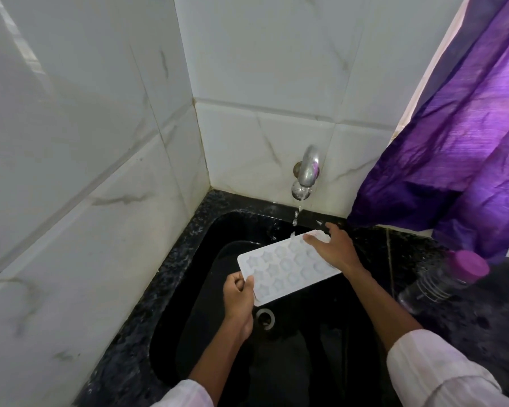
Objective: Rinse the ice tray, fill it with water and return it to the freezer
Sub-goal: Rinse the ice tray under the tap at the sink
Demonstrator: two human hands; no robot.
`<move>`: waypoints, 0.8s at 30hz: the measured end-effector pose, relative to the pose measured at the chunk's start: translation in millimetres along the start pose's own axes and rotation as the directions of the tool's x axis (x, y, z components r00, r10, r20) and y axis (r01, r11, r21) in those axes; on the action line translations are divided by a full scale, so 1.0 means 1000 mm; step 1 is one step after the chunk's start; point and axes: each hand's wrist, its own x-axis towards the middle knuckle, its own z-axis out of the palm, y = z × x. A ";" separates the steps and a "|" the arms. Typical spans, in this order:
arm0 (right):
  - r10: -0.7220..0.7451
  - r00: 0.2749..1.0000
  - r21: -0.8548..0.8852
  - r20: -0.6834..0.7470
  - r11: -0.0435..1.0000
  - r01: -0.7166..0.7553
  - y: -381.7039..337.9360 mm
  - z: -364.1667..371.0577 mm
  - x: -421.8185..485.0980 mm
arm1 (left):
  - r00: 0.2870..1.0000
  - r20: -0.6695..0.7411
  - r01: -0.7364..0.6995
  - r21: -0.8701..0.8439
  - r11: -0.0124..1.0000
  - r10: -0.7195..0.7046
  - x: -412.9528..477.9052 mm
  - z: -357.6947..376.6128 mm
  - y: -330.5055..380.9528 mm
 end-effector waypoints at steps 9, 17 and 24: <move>0.072 0.996 -0.223 0.053 0.973 -0.058 -0.009 0.016 -0.001 | 0.999 0.053 -0.008 -0.045 0.999 0.011 -0.008 -0.005 0.008; 0.167 0.986 -0.206 0.007 0.965 -0.162 -0.018 0.024 -0.002 | 0.996 0.065 -0.054 -0.029 0.998 0.056 -0.013 -0.009 0.014; 0.172 0.983 -0.181 -0.064 0.967 -0.181 -0.023 0.023 -0.004 | 0.995 0.071 -0.066 -0.024 0.997 0.068 -0.018 -0.003 0.014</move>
